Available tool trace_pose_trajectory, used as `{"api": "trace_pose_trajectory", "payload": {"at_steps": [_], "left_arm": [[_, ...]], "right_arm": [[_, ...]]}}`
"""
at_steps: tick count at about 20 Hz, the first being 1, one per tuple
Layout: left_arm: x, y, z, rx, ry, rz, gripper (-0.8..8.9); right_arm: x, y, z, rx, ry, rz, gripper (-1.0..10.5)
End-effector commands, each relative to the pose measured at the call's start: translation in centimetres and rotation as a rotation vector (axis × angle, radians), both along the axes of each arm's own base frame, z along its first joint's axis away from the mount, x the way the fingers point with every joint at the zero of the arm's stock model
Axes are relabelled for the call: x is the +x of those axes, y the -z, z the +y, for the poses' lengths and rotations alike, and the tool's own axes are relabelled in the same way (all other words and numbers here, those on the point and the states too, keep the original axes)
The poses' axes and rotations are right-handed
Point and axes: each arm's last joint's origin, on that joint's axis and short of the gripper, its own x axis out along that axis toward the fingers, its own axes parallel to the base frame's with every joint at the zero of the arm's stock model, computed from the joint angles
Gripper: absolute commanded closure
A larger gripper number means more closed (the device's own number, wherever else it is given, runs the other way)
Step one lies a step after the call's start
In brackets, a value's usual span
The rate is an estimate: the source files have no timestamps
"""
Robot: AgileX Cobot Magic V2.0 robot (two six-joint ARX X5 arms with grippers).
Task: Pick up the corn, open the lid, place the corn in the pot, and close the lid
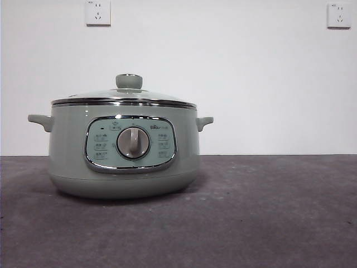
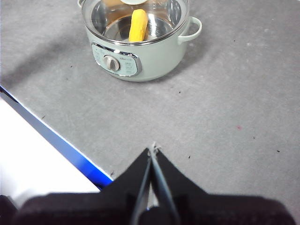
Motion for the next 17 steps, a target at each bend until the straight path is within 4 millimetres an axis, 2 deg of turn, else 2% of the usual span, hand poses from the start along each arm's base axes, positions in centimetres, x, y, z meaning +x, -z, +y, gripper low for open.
{"api": "trace_pose_trajectory", "payload": {"at_steps": [1, 4, 7, 14, 17], "left_arm": [[0.0, 3.4, 0.1, -0.073, -0.014, 0.023, 8.17], [-0.1, 6.8, 0.2, -0.113, -0.074, 0.056, 8.17], [-0.2, 9.2, 0.4, -0.136, -0.133, 0.077, 8.17], [-0.1, 12.9, 0.9, -0.265, -0.347, 0.119, 8.17], [-0.1, 13.2, 0.9, -0.296, -0.350, 0.126, 8.17]], "right_arm": [[0.0, 0.4, 0.0, -0.026, 0.007, 0.023, 9.5], [0.0, 0.4, 0.0, -0.026, 0.007, 0.023, 9.5], [0.0, 0.4, 0.0, -0.026, 0.007, 0.023, 9.5], [0.0, 0.4, 0.0, -0.026, 0.007, 0.023, 9.5], [0.0, 0.4, 0.0, -0.026, 0.006, 0.023, 9.5]]}}
